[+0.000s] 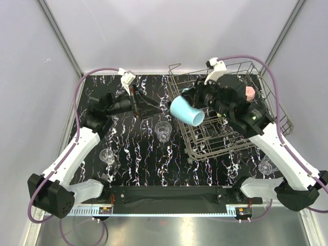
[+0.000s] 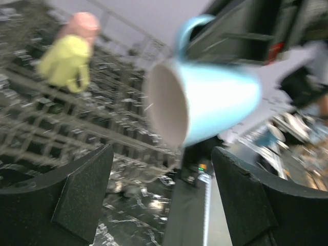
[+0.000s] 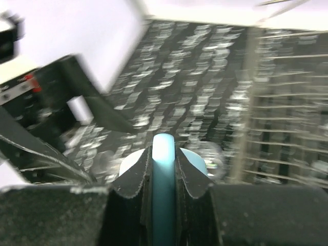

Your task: Load the cups into the dish rack

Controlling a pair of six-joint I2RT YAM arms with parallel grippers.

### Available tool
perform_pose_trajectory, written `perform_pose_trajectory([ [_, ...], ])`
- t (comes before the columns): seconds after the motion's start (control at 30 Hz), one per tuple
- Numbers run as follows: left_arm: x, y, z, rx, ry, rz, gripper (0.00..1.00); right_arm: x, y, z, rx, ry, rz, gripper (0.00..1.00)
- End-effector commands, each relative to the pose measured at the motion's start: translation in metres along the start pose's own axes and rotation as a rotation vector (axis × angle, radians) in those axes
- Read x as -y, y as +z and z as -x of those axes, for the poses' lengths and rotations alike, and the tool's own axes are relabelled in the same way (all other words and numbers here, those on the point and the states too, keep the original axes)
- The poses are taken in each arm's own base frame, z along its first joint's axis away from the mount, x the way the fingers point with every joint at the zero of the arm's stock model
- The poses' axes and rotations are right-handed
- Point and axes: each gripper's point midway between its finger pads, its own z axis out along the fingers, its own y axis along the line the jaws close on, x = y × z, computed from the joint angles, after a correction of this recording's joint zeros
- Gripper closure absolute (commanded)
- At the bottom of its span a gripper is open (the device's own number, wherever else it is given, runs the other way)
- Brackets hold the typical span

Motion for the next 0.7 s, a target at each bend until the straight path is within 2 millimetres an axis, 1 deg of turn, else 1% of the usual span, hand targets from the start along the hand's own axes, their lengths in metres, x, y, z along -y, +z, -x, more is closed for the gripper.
perform_pose_trajectory([
  [0.0, -0.045, -0.02, 0.008, 0.043, 0.034, 0.281, 0.16, 0.049, -0.032, 0.037, 0.065, -0.095, -0.295, 1.0],
  [0.03, -0.051, -0.024, 0.01, 0.057, 0.032, 0.324, 0.16, 0.058, -0.035, 0.041, 0.064, -0.103, -0.345, 1.0],
  [0.07, -0.06, -0.031, 0.014, 0.072, 0.027, 0.376, 0.16, 0.072, -0.042, 0.039, 0.041, -0.118, -0.407, 1.0],
  [0.1, -0.074, -0.039, 0.013, 0.084, 0.01, 0.461, 0.16, 0.077, -0.049, 0.051, 0.06, -0.114, -0.438, 1.0],
  [0.13, -0.08, -0.044, 0.015, 0.092, 0.013, 0.504, 0.16, 0.099, -0.054, 0.058, 0.064, -0.098, -0.506, 1.0],
  [0.17, -0.083, -0.051, 0.018, 0.109, 0.018, 0.545, 0.16, 0.112, -0.059, 0.056, 0.036, -0.098, -0.549, 1.0],
  [0.2, -0.093, -0.059, 0.019, 0.124, 0.013, 0.62, 0.16, 0.119, -0.066, 0.065, 0.043, -0.091, -0.57, 1.0],
  [0.23, -0.096, -0.064, 0.02, 0.126, 0.023, 0.656, 0.16, 0.134, -0.065, 0.065, 0.025, -0.086, -0.624, 1.0],
  [0.27, -0.097, -0.069, 0.022, 0.136, 0.032, 0.684, 0.16, 0.153, -0.074, 0.064, -0.002, -0.094, -0.698, 1.0],
  [0.3, -0.101, -0.076, 0.024, 0.148, 0.036, 0.734, 0.16, 0.161, -0.08, 0.072, 0.007, -0.096, -0.746, 1.0],
  [0.33, -0.102, -0.08, 0.025, 0.156, 0.044, 0.757, 0.16, 0.175, -0.074, 0.067, -0.04, -0.097, -0.785, 1.0],
  [0.37, -0.102, -0.084, 0.026, 0.163, 0.05, 0.775, 0.16, 0.191, -0.081, 0.063, -0.082, -0.087, -0.841, 1.0],
  [0.4, -0.102, -0.089, 0.03, 0.182, 0.06, 0.801, 0.16, 0.197, -0.078, 0.058, -0.118, -0.08, -0.844, 1.0],
  [0.43, -0.101, -0.091, 0.03, 0.187, 0.065, 0.809, 0.16, 0.205, -0.071, 0.055, -0.16, -0.073, -0.856, 1.0],
  [0.47, -0.101, -0.093, 0.031, 0.193, 0.07, 0.817, 0.16, 0.212, -0.073, 0.044, -0.222, -0.068, -0.874, 1.0],
  [0.5, -0.099, -0.095, 0.033, 0.203, 0.078, 0.824, 0.16, 0.215, -0.069, 0.04, -0.259, -0.053, -0.859, 1.0],
  [0.53, -0.099, -0.095, 0.034, 0.203, 0.083, 0.825, 0.16, 0.225, -0.059, 0.027, -0.333, -0.043, -0.864, 1.0],
  [0.57, -0.099, -0.096, 0.034, 0.2, 0.084, 0.826, 0.16, 0.226, -0.059, 0.013, -0.41, -0.034, -0.856, 1.0],
  [0.6, -0.099, -0.096, 0.033, 0.194, 0.086, 0.828, 0.16, 0.229, -0.058, 0.007, -0.451, -0.033, -0.861, 1.0],
  [0.63, -0.101, -0.095, 0.033, 0.19, 0.083, 0.832, 0.16, 0.238, -0.051, -0.005, -0.515, -0.032, -0.877, 1.0],
  [0.67, -0.101, -0.095, 0.033, 0.185, 0.08, 0.832, 0.16, 0.241, -0.054, -0.012, -0.555, -0.027, -0.901, 1.0],
])
